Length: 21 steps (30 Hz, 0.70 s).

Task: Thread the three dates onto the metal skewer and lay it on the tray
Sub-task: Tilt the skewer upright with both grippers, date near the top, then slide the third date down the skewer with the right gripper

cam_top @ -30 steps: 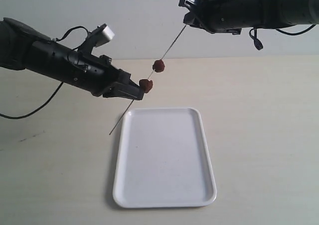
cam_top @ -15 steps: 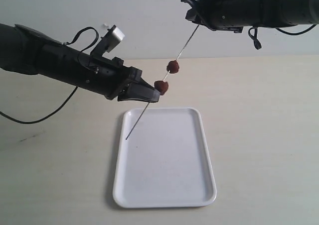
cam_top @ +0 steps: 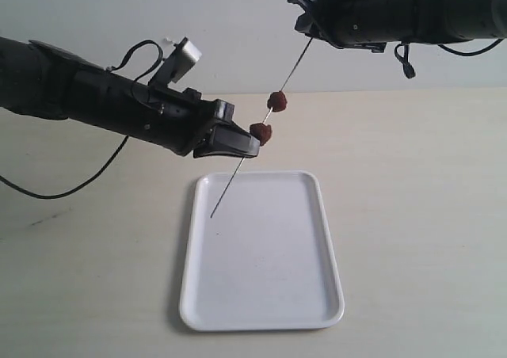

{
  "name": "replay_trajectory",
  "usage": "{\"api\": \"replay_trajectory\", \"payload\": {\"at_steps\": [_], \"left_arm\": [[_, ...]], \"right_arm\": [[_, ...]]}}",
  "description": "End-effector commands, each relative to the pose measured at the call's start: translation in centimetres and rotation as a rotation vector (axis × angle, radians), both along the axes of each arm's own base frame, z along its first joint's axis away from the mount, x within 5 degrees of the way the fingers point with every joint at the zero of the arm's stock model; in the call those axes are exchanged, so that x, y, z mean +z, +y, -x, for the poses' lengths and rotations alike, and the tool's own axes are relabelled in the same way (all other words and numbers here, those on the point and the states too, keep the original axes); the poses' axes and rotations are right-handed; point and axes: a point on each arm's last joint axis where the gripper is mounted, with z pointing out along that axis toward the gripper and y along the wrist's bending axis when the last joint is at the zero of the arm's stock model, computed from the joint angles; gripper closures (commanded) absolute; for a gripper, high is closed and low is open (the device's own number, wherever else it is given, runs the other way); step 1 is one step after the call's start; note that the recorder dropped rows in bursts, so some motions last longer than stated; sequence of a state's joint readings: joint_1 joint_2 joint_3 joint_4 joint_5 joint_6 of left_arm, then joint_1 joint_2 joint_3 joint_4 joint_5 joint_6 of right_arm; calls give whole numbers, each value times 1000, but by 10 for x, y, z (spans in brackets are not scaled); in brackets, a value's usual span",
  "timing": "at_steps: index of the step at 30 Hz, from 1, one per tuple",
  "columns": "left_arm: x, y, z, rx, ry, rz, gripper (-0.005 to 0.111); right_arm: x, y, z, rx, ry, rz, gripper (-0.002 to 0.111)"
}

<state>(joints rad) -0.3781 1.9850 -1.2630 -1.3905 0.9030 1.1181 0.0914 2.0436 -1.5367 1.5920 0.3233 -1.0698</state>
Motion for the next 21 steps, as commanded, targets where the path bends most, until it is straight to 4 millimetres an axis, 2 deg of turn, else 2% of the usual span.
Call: {"api": "replay_trajectory", "payload": {"at_steps": [1, 15, 21], "left_arm": [[7, -3, -3, 37, 7, 49, 107], [8, -4, -5, 91, 65, 70, 107], [8, -15, 4, 46, 66, 64, 107]], "right_arm": [[5, 1, 0, 4, -13, -1, 96], [5, 2, 0, 11, -13, -17, 96], [6, 3, 1, 17, -12, -32, 96]]}}
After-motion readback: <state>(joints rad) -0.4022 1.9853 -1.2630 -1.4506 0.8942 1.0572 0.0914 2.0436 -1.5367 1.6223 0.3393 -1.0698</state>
